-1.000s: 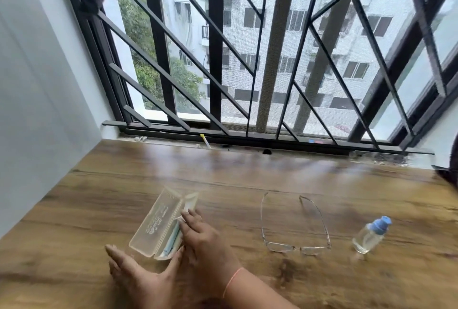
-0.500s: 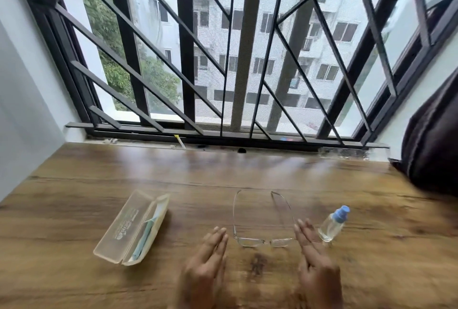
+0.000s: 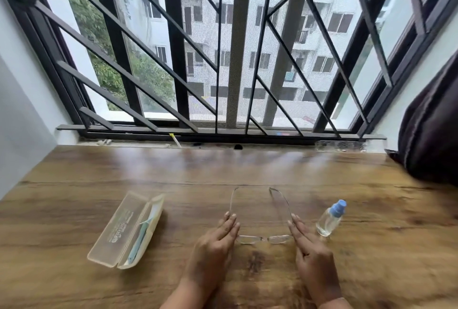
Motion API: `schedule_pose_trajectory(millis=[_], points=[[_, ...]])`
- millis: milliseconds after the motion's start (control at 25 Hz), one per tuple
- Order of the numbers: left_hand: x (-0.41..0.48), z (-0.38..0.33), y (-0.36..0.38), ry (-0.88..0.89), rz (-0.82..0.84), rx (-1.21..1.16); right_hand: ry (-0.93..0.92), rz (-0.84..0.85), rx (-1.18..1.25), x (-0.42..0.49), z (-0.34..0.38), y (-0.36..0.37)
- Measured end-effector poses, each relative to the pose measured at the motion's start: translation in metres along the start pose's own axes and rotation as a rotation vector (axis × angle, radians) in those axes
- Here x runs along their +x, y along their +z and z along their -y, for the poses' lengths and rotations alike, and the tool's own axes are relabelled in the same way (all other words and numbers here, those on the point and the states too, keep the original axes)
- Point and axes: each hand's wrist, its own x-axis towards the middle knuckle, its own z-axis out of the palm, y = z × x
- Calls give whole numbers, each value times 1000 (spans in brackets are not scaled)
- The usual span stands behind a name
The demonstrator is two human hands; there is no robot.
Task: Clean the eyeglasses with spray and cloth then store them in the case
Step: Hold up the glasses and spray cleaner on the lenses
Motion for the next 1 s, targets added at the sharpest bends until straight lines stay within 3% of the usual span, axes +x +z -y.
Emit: schedule_pose_trajectory(millis=[360, 640, 1000], points=[[1, -1, -1, -2, 21, -4, 28, 74, 56, 2, 6, -6], [-1, 0, -3, 0, 46, -25, 22, 35, 105, 0, 3, -5], [46, -9, -30, -178, -119, -250, 70, -100, 221, 30, 13, -22]])
